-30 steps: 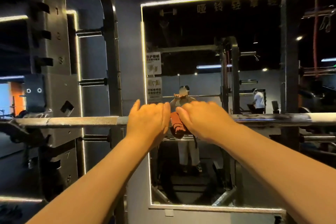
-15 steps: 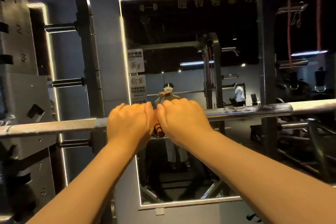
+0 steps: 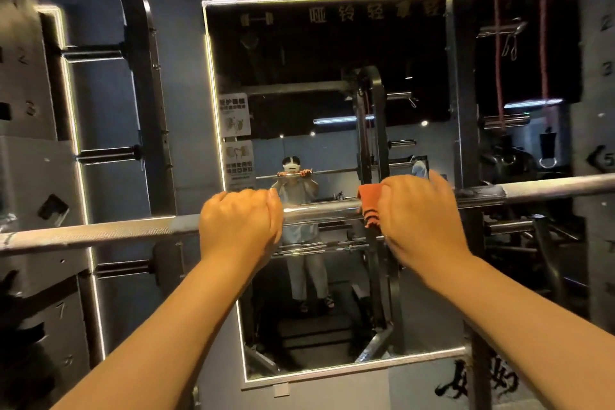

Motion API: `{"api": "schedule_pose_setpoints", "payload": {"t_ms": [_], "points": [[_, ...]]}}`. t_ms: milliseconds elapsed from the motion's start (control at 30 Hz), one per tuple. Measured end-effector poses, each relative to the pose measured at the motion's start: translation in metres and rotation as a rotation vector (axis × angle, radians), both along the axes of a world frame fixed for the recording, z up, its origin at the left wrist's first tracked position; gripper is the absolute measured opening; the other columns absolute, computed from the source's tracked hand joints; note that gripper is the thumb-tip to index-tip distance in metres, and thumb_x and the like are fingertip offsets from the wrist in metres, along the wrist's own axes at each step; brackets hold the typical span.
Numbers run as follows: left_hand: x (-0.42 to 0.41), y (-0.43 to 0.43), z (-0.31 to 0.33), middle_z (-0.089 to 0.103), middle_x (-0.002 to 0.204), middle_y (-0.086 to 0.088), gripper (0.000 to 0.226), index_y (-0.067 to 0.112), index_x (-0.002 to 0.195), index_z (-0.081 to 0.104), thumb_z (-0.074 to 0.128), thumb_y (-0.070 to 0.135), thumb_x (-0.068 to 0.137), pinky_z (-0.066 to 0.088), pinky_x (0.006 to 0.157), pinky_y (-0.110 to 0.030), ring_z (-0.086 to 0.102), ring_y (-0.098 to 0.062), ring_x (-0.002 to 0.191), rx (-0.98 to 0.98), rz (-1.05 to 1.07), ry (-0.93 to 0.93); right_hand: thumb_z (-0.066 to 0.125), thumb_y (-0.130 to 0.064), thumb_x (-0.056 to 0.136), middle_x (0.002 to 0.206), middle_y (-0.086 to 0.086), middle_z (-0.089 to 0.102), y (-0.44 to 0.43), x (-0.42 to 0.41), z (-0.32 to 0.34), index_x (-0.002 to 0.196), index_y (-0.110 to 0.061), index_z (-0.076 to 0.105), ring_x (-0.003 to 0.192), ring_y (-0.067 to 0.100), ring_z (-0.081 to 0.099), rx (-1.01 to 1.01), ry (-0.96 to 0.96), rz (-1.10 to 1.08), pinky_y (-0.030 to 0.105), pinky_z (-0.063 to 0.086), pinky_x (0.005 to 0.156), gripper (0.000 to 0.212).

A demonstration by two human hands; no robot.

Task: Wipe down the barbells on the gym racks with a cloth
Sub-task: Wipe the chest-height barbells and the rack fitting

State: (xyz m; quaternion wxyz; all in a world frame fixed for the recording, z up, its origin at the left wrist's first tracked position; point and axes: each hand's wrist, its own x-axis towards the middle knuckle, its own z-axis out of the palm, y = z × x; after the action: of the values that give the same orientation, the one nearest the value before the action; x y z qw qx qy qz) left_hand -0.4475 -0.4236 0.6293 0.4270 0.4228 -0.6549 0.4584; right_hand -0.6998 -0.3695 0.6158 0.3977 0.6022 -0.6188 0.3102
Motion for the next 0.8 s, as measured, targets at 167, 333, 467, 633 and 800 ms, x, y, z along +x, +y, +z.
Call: {"api": "schedule_pose_setpoints", "payload": {"t_ms": [167, 333, 467, 633, 800], "points": [[0.002, 0.002, -0.003, 0.037, 0.057, 0.004, 0.040, 0.020, 0.070, 0.038, 0.030, 0.031, 0.107, 0.041, 0.056, -0.030, 0.041, -0.019, 0.048, 0.113, 0.115, -0.074, 0.018, -0.061, 0.101, 0.119, 0.002, 0.061, 0.003, 0.071, 0.013, 0.129, -0.027, 0.054, 0.114, 0.025, 0.054, 0.194, -0.097, 0.271, 0.046, 0.041, 0.103, 0.057], [0.005, -0.002, -0.003, 0.031, 0.055, 0.007, 0.043, 0.021, 0.069, 0.036, 0.027, 0.039, 0.106, 0.038, 0.058, -0.030, 0.038, -0.017, 0.049, 0.152, 0.108, -0.064, 0.026, -0.062, 0.103, 0.127, -0.007, 0.059, -0.002, 0.039, 0.004, 0.138, -0.037, 0.045, 0.120, 0.019, 0.052, 0.147, -0.059, 0.329, 0.051, 0.029, 0.115, 0.047], [0.003, 0.001, -0.002, 0.039, 0.053, 0.003, 0.048, 0.020, 0.065, 0.039, 0.027, 0.037, 0.108, 0.046, 0.056, -0.032, 0.042, -0.019, 0.046, 0.153, 0.066, -0.028, 0.034, -0.052, 0.104, 0.100, -0.016, 0.059, -0.001, -0.024, -0.004, 0.109, -0.043, 0.057, 0.101, 0.011, 0.056, 0.005, -0.236, 0.268, 0.056, 0.024, 0.119, 0.025], [0.000, 0.004, -0.001, 0.049, 0.049, -0.003, 0.055, 0.014, 0.058, 0.052, 0.031, 0.034, 0.104, 0.049, 0.053, -0.035, 0.046, -0.025, 0.041, 0.088, 0.004, 0.014, 0.026, -0.039, 0.102, 0.080, -0.008, 0.056, -0.005, -0.029, 0.002, 0.081, -0.025, 0.059, 0.090, 0.019, 0.056, -0.120, -0.348, -0.011, 0.053, 0.020, 0.119, 0.041], [0.004, -0.001, -0.003, 0.044, 0.049, -0.001, 0.056, 0.017, 0.057, 0.044, 0.024, 0.037, 0.105, 0.049, 0.053, -0.034, 0.044, -0.022, 0.041, 0.084, -0.011, 0.027, 0.025, -0.038, 0.103, 0.117, 0.001, 0.061, -0.013, 0.011, -0.014, 0.124, -0.019, 0.060, 0.111, 0.024, 0.052, -0.004, -0.123, 0.273, 0.042, 0.038, 0.107, 0.045]]}}
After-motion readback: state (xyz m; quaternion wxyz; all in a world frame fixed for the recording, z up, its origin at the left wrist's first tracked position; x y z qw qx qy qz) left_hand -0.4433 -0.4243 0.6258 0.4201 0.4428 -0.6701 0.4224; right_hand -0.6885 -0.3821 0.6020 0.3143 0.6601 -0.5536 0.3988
